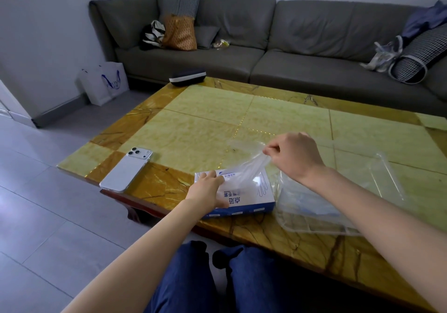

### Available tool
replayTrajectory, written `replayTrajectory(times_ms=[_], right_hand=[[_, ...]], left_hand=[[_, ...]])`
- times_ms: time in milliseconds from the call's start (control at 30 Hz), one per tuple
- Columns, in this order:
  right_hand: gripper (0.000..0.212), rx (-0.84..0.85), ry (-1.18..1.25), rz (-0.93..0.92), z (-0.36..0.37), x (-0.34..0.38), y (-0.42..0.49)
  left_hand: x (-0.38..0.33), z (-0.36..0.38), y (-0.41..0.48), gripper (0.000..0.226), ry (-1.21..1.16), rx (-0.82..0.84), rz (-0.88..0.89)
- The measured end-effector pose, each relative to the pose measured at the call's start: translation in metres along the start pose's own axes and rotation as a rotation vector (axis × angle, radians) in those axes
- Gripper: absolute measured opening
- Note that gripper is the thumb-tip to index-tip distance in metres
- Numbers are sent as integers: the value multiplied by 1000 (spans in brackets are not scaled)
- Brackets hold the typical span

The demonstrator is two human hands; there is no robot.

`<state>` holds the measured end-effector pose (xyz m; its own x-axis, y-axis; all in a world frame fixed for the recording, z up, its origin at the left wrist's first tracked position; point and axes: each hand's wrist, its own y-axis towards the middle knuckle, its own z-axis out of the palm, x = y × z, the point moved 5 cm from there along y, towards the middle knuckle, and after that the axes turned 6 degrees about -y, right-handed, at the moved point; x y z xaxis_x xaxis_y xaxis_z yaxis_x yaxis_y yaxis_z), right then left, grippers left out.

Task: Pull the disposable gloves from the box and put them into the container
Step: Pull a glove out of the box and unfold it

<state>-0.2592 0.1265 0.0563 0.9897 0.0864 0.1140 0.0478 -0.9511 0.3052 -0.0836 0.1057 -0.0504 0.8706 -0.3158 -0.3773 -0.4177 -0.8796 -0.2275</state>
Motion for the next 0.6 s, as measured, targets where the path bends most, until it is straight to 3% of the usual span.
replayTrajectory(times_ms=[200, 367, 500, 600], right_hand=[[32, -117, 98, 99, -24, -11, 2], [22, -438, 187, 172, -94, -26, 16], [24, -298, 174, 189, -96, -34, 12], [11, -202, 300, 249, -82, -42, -7]], left_hand=[[-3, 1, -1, 65, 14, 16, -12], [-8, 1, 2, 67, 81, 77, 1], [-11, -11, 3, 65, 88, 178, 8], [-35, -45, -7, 41, -52, -91, 70]])
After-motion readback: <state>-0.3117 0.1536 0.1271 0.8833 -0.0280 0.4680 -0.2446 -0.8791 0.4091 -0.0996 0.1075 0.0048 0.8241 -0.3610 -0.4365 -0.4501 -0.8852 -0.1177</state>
